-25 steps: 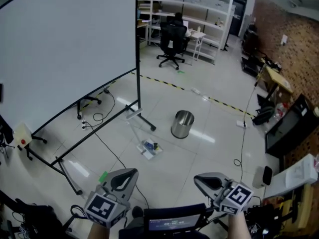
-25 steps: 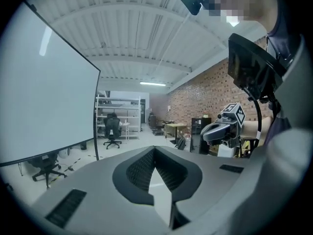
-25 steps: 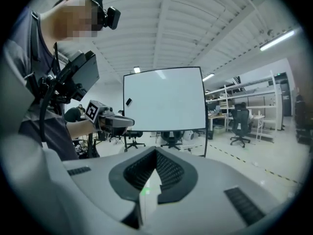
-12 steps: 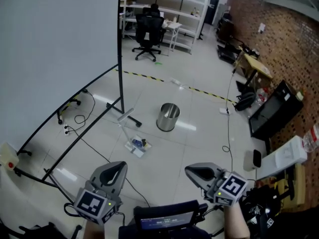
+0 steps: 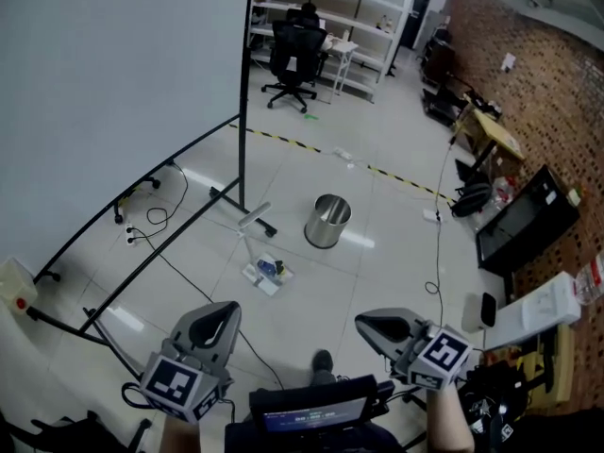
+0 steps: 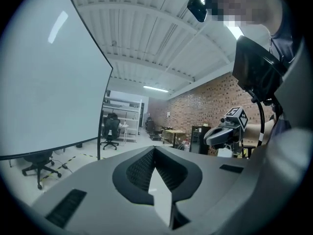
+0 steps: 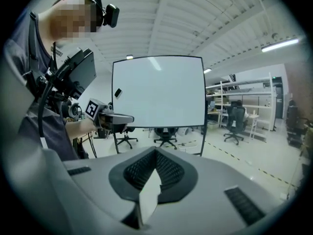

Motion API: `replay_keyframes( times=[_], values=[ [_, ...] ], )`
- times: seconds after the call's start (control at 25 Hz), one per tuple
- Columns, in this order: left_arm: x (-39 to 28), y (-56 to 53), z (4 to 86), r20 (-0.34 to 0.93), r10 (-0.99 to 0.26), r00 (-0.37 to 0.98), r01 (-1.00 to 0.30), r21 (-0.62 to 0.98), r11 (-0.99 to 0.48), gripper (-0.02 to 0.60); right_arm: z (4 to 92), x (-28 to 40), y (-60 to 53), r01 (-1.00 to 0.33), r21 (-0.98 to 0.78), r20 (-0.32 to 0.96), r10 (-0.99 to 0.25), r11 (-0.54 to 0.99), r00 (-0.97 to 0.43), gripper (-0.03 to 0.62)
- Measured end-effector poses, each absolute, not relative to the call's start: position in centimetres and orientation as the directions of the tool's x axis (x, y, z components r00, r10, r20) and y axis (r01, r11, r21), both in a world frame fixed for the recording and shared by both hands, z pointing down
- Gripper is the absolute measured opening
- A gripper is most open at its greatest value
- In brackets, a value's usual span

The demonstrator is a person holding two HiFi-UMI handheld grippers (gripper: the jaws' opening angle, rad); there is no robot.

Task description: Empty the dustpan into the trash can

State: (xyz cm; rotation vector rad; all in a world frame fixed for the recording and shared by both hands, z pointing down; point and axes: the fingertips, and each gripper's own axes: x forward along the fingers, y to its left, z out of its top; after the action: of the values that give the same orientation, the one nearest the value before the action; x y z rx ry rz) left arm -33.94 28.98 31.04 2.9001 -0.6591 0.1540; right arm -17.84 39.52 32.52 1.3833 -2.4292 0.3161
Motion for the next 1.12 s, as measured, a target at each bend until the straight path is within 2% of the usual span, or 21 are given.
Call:
replay_keyframes(
  times=[0.36,0.8,1.12],
  values=[
    [-32.3,24.4,30.0,0.132,-0.54,0.831,-0.554,0.117,-0.824,0.0,33.6,-14.9,33.0,-0.814,-0.075,0.335,-0.755,0.576,-0.564,0.018],
    [-22.0,19.4,30.3,0.227,-0.562,0.795,-0.591,0.078,-0.803,0.0,34.2,-3.3,25.9,-0.799,-0.135,0.312,-0.74,0.586,-0.596,0.018],
    [-15.3,17.1,30.2,0.272,-0.59,0.76,-0.621,0.039,-0.783,0.0,34.0,2.5,22.7,-0.748,-0.153,0.277,-0.698,0.646,-0.66,0.018]
  ],
)
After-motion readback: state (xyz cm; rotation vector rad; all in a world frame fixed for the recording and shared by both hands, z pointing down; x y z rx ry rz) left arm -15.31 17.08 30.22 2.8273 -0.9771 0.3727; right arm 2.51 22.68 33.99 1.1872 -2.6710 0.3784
